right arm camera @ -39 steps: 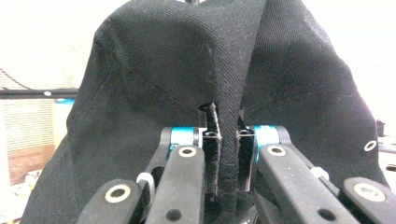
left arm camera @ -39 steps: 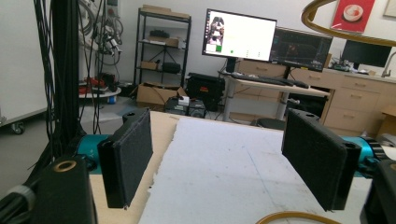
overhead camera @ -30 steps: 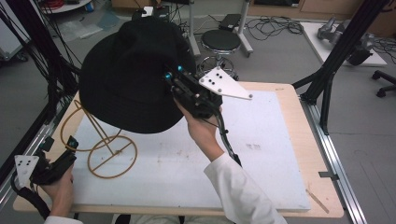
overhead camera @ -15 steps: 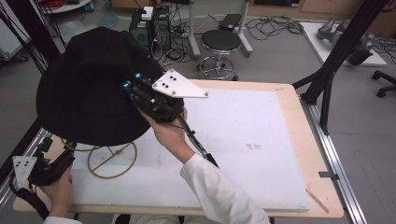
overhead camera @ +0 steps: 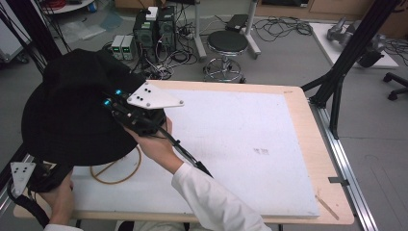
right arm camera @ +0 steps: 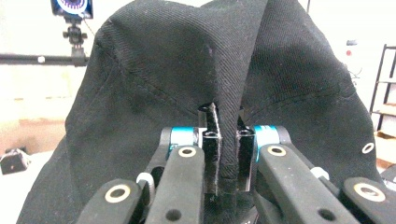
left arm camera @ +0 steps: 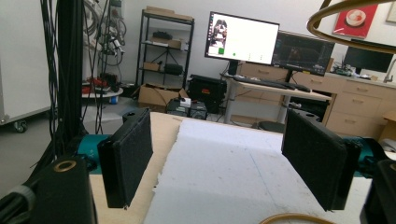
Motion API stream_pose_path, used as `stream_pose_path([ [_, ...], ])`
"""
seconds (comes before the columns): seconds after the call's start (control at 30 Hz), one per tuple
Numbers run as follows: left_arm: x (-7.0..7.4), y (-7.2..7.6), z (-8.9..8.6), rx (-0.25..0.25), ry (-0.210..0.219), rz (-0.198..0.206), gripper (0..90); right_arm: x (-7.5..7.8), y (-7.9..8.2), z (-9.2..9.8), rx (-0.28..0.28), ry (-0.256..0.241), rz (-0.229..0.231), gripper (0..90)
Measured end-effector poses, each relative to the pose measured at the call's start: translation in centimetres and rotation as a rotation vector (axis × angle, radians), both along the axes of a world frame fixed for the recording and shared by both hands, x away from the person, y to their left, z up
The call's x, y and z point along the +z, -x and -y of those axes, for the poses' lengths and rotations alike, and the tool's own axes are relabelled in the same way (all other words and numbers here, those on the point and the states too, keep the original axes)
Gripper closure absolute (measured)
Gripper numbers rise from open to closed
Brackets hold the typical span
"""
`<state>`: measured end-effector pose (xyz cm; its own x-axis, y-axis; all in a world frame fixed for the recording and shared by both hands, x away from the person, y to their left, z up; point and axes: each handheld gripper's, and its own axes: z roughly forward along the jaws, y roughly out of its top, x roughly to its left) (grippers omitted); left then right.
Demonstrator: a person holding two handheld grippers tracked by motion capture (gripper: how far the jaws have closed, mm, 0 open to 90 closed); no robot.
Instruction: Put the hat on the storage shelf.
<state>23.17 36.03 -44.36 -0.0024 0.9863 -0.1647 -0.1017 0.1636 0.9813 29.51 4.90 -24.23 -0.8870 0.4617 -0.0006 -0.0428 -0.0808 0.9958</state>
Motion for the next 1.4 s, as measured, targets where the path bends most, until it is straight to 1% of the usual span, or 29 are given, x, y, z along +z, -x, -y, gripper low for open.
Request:
stream_pose_path([
  [0.03,0.0,0.0,0.0,0.0,0.0,0.0,24.9,0.0,0.0,0.0,0.0,0.0,0.0,86.2],
  [0.07,0.0,0.1,-0.1,0.001,0.001,-0.001,24.9,-0.4,-0.1,-0.4,0.001,0.019,-0.011,86.2],
  [0.23,0.0,0.1,-0.1,0.002,0.006,-0.001,24.9,-0.9,-0.3,-1.0,0.005,0.043,-0.024,86.1],
  [0.27,0.0,0.1,-0.1,0.001,0.006,-0.002,24.9,-1.2,-0.4,-1.4,0.0,0.067,-0.036,86.1],
  [0.3,0.0,0.1,-0.1,0.001,0.006,-0.002,24.9,-1.2,-0.4,-1.4,0.0,0.067,-0.036,86.1],
  [0.4,0.0,0.1,-0.1,0.001,0.005,0.0,24.9,-1.9,-0.5,-2.1,0.005,0.106,-0.056,86.0],
  [0.43,0.0,0.1,-0.1,0.001,0.005,0.0,24.9,-1.9,-0.5,-2.1,0.005,0.106,-0.056,86.0],
  [0.47,0.0,0.1,-0.1,0.002,0.004,0.001,24.9,-2.1,-0.5,-2.3,0.005,0.118,-0.056,86.0],
  [0.5,0.0,0.1,-0.1,0.002,0.005,0.001,24.9,-2.4,-0.5,-2.7,0.008,0.143,-0.059,85.9],
  [0.63,0.0,0.1,-0.1,0.001,0.006,0.0,24.9,-2.8,-0.5,-3.0,0.011,0.171,-0.072,85.7],
  [0.8,-0.1,0.1,-0.2,0.0,0.006,-0.002,24.9,-3.1,-0.6,-3.1,0.01,0.182,-0.08,85.7],
  [1.1,-0.1,0.1,-0.2,0.0,0.006,-0.005,24.9,-3.3,-0.7,-2.8,0.017,0.178,-0.079,83.7],
  [1.17,-0.1,0.1,-0.2,0.0,0.008,-0.001,24.9,-3.3,-0.7,-2.7,0.022,0.176,-0.075,80.2],
  [1.23,-0.1,0.1,-0.2,0.0,0.009,0.002,24.9,-3.2,-0.8,-2.5,0.036,0.164,-0.061,72.6],
  [1.27,0.0,0.1,-0.2,0.003,0.008,0.004,24.9,-3.1,-0.8,-2.3,0.047,0.16,-0.047,70.8],
  [1.33,-0.1,0.1,-0.2,0.003,0.01,0.004,24.9,-3.0,-0.7,-2.3,0.058,0.156,-0.039,69.9],
  [1.37,-0.1,0.1,-0.2,0.004,0.011,0.003,24.9,-2.8,-0.7,-2.1,0.068,0.154,-0.028,67.3],
  [1.4,-0.1,0.1,-0.2,0.004,0.015,0.005,24.9,-2.8,-0.6,-2.0,0.069,0.154,-0.027,66.4],
])
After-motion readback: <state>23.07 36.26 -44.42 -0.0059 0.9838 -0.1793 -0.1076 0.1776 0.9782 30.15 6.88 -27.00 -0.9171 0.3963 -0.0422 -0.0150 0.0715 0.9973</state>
